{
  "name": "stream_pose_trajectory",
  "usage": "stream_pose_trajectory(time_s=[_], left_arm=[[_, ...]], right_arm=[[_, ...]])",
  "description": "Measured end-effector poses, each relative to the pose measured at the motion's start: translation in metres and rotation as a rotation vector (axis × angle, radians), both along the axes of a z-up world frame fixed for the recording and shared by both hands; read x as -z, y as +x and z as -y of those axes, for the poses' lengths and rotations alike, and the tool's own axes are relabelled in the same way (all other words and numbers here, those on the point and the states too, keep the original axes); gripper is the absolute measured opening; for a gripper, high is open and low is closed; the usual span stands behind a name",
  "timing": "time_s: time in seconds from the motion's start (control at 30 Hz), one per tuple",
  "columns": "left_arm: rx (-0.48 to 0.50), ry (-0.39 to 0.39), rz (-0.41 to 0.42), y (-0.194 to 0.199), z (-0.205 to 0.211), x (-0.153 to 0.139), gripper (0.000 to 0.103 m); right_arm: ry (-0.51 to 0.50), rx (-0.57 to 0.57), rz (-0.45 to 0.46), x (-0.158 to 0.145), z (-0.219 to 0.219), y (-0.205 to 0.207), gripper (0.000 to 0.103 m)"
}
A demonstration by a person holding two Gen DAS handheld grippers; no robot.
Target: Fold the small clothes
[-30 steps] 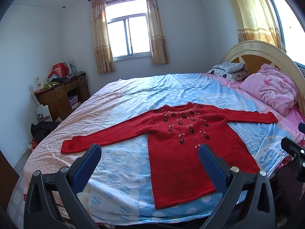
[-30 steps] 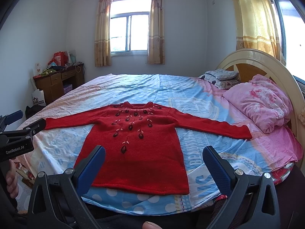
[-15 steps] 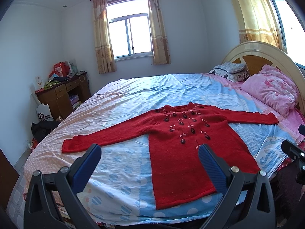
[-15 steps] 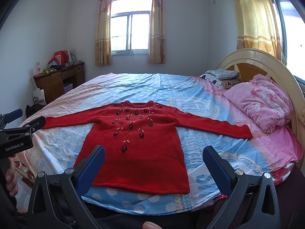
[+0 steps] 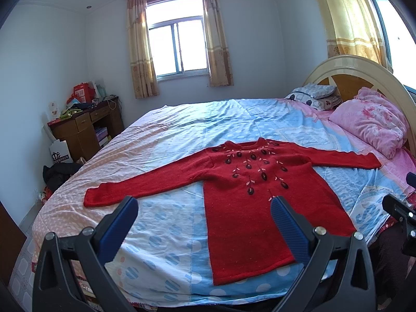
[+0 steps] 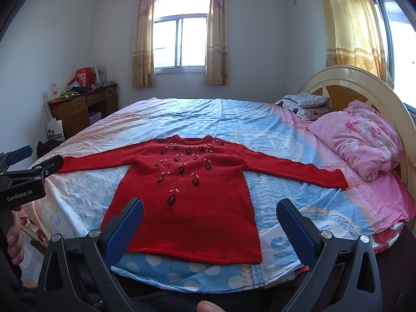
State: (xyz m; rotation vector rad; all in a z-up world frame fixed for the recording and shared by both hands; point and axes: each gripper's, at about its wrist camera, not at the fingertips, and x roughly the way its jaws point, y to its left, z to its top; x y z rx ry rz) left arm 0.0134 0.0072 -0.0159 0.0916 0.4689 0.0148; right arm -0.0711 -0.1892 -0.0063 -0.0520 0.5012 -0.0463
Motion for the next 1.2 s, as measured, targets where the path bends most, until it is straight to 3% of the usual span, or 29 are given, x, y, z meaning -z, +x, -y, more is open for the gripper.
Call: stream_pose_trajectory(time_s=[0.23, 0.57, 0.8, 1.03, 1.2], left_arm=[[-0.004, 0.011, -0.017, 0.011, 0.002, 0.008, 0.103], [-0.021, 0.068, -0.065, 0.049, 0.010, 0.037, 0.103], [-0.002, 0.091, -0.119, 0.092, 0.027, 0.060, 0.103], [-0.012, 0.113, -0.123, 0.136, 0.045, 0.078, 0.103], [-0.032, 0.139, -0.136, 0.162, 0.050, 0.089, 0.103]], right_arm=[[0.025, -0.043, -0.033, 0.012, 0.002, 0.012, 0.102], [0.116, 0.014, -0.129, 0.049, 0.044, 0.055, 0.102], [0.203, 0.131, -0.191, 0.079, 0.099, 0.090, 0.102], [0.272, 0.290, -0.210, 0.098, 0.176, 0.123, 0.101], [0.375, 0.419, -0.215, 0.107, 0.251, 0.147, 0.091]])
